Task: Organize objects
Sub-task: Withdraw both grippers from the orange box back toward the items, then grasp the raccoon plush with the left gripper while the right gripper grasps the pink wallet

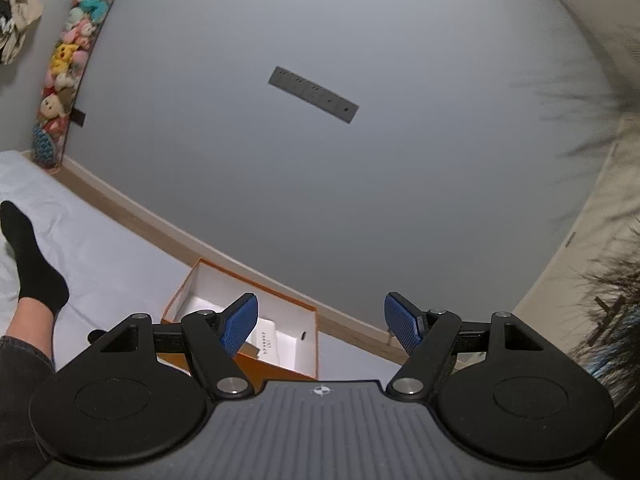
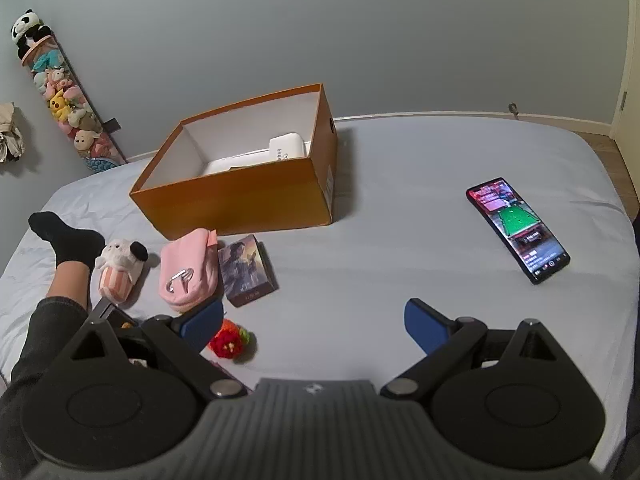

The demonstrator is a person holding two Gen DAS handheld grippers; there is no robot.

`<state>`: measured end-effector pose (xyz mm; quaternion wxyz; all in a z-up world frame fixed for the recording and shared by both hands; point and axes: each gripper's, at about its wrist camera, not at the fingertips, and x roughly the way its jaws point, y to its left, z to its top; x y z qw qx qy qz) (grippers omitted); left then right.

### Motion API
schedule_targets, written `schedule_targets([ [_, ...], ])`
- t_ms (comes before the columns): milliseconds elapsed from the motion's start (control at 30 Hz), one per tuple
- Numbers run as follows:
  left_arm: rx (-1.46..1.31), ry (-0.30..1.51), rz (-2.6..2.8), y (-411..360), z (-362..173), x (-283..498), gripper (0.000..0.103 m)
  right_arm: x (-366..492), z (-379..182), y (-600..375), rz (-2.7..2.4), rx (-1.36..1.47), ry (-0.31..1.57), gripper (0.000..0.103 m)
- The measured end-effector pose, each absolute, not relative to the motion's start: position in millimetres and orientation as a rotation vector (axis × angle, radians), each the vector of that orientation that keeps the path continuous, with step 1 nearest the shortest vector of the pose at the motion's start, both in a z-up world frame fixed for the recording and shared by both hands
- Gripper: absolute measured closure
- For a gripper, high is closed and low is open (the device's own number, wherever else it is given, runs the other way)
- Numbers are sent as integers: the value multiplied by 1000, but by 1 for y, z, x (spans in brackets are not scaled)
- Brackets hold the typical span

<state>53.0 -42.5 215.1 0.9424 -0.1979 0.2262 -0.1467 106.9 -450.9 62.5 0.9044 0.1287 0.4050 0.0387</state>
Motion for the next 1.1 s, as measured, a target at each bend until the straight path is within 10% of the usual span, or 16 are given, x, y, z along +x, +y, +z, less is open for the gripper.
schedule_targets([
  [1100, 255, 758, -209, -52, -31, 91, 20, 66, -12, -361, 512, -232, 693, 1],
])
